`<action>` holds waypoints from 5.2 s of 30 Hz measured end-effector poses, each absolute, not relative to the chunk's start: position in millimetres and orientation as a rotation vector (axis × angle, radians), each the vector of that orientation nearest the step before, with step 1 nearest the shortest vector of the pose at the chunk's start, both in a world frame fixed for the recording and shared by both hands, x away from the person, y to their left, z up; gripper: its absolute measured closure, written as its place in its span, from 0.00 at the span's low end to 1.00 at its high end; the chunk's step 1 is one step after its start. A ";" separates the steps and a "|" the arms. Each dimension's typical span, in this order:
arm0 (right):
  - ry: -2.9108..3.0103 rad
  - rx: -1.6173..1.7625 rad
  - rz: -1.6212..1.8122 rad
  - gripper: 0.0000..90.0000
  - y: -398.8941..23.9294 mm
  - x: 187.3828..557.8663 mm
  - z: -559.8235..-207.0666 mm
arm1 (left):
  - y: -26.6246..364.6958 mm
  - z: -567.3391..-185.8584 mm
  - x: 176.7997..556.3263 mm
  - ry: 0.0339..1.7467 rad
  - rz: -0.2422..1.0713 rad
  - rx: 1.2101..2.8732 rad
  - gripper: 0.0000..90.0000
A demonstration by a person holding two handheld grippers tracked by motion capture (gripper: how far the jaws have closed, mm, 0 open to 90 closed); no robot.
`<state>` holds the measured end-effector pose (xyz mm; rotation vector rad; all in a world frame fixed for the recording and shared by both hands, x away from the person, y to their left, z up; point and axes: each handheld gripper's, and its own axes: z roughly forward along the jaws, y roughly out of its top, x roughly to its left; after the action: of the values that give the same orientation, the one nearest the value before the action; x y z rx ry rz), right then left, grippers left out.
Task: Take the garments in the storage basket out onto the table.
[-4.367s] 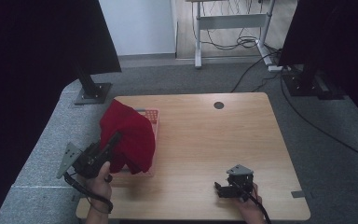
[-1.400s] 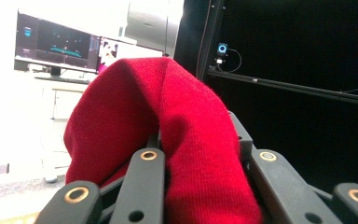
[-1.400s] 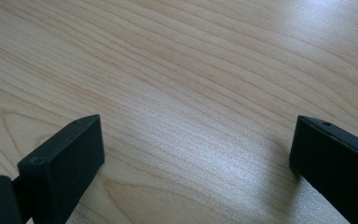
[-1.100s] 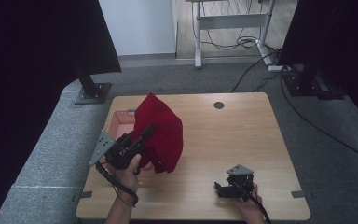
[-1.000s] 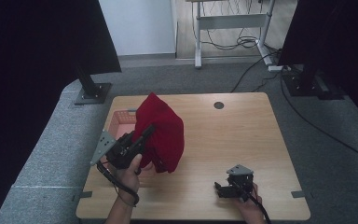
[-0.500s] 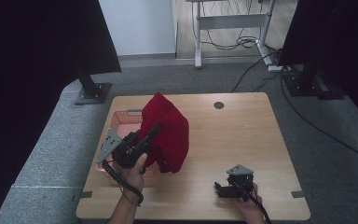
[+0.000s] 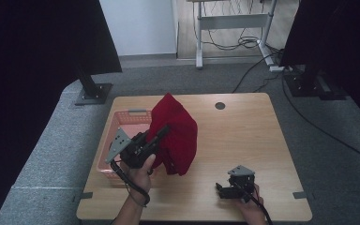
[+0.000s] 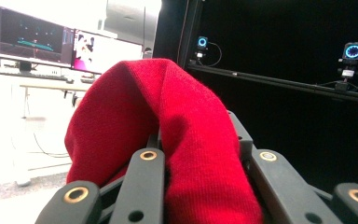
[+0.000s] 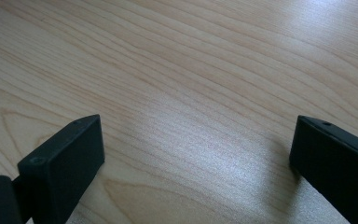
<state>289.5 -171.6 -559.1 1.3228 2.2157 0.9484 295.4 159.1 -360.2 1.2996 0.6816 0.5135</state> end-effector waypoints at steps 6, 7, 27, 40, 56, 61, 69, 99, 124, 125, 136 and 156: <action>2.216 1.323 0.948 0.03 -171.6 289.5 -559.1 | 153.1 -362.1 297.0 0.680 0.501 1.306 0.82; 2.216 1.323 0.948 0.03 -171.6 289.5 -559.1 | 152.2 -362.5 297.2 0.679 0.500 1.309 0.82; 2.216 1.322 0.948 0.03 -171.7 289.5 -559.1 | 129.5 -386.0 309.7 0.715 0.448 1.364 0.82; 2.217 1.323 0.949 0.03 -171.6 289.3 -559.1 | 114.5 -412.4 321.3 0.765 0.395 1.416 0.82; 2.217 1.323 0.949 0.03 -171.6 289.3 -559.1 | 107.2 -426.1 325.0 0.787 0.365 1.442 0.82; 2.217 1.323 0.949 0.03 -171.6 289.3 -559.1 | 106.4 -428.6 325.7 0.794 0.359 1.446 0.82; 2.217 1.323 0.949 0.03 -171.6 289.4 -559.1 | 105.7 -436.8 328.6 0.817 0.343 1.452 0.82; 2.217 1.321 0.950 0.03 -171.6 289.4 -559.2 | 95.1 -476.4 331.5 0.869 0.279 1.539 0.78; 2.218 1.321 0.949 0.03 -171.6 289.3 -559.2 | 86.3 -498.0 323.6 0.861 0.278 1.660 0.75; 2.218 1.321 0.949 0.03 -171.6 289.3 -559.2 | 86.4 -498.0 323.8 0.861 0.276 1.661 0.74; 2.218 1.321 0.950 0.03 -171.6 289.3 -559.2 | 84.4 -496.6 325.7 0.844 0.287 1.704 0.65; 2.217 1.322 0.949 0.03 -171.6 289.3 -559.3 | 77.9 -500.0 334.3 0.844 0.208 1.810 0.34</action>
<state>289.3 -171.6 -559.3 1.3217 2.2168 0.9495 334.3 77.9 -500.0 1.8105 0.8445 0.2083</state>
